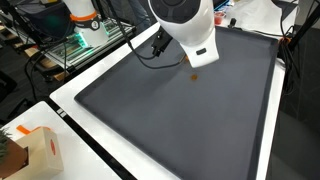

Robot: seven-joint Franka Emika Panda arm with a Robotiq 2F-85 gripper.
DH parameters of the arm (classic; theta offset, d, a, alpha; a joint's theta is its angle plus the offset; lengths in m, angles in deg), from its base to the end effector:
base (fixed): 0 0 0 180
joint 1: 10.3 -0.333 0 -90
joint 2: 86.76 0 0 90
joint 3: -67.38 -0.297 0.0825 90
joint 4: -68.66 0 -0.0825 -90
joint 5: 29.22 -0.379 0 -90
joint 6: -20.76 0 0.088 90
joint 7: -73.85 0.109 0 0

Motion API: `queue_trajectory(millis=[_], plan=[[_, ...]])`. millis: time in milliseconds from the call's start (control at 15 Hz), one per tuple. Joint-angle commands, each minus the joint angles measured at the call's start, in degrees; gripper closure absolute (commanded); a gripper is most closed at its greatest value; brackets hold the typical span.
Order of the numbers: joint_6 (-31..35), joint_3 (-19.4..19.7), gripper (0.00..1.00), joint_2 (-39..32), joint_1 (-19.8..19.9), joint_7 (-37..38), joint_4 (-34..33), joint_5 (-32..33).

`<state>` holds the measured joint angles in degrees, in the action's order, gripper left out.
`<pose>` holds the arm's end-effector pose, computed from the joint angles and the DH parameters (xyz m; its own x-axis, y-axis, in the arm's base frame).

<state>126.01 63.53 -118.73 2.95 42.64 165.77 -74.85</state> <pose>0.6267 -0.0479 0.2530 0.9942 0.0335 -0.1023 -0.0536 -0.6705 -0.7400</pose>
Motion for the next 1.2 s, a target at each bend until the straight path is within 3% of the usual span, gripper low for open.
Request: queue_trajectory(millis=[0,733,1133], plan=[[-1.8,0.9,0.97,-0.9,0.3,0.1,-1.0,-1.3],[-0.7,2.6,0.97,4.5,-2.2,6.0,0.0,3.2],[-0.7,3.1,0.97,10.1,-5.8,15.3,-0.1,12.1]])
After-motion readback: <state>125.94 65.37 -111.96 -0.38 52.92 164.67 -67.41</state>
